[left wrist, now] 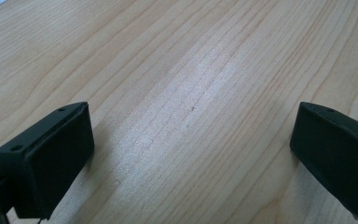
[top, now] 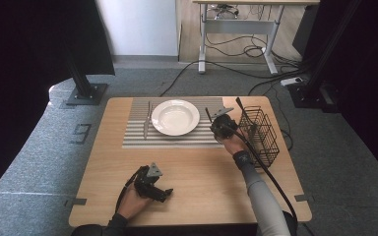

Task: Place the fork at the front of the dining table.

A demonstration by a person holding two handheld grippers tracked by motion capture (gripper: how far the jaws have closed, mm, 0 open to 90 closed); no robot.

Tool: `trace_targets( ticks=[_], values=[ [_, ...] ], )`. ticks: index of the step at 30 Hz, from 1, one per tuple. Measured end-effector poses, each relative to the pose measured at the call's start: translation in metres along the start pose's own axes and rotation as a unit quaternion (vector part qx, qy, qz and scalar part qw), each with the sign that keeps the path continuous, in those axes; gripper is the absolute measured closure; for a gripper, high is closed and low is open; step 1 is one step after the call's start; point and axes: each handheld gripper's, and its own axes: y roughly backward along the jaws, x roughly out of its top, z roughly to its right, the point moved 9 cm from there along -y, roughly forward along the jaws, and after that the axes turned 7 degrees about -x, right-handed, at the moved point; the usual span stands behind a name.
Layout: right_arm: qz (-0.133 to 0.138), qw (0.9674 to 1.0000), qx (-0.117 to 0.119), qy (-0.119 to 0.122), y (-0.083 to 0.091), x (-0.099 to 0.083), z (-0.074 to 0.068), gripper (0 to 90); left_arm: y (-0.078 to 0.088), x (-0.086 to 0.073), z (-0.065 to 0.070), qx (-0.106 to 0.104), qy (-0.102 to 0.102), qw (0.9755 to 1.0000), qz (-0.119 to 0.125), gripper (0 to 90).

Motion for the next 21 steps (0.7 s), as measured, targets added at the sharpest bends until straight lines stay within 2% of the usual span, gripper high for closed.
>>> trace_targets(
  ticks=[6, 12, 14, 15, 21],
  values=[
    [-0.018, 0.9996, -0.021, -0.004, -0.018, 0.005, 0.011, 83.7, 0.000, 0.000, 0.000, -0.001, -0.001, 1.0000, 0.000, 0.0],
    [-0.036, 0.9988, -0.033, -0.009, -0.033, 0.007, 0.017, 83.8, 0.000, 0.000, 0.001, -0.002, -0.002, 1.0000, 0.000, 0.0],
    [-0.038, 0.9986, -0.034, -0.016, -0.038, 0.008, 0.019, 83.7, 0.000, 0.000, 0.001, -0.003, -0.004, 1.0000, -0.001, 0.0],
    [-0.041, 0.9983, -0.031, -0.027, -0.043, 0.009, 0.021, 83.8, 0.000, 0.000, 0.001, -0.003, -0.004, 1.0000, -0.001, 0.0],
    [-0.051, 0.9971, -0.039, -0.042, -0.057, 0.007, 0.028, 83.9, 0.000, 0.000, 0.001, -0.004, -0.004, 1.0000, -0.001, 0.0]
  ],
)
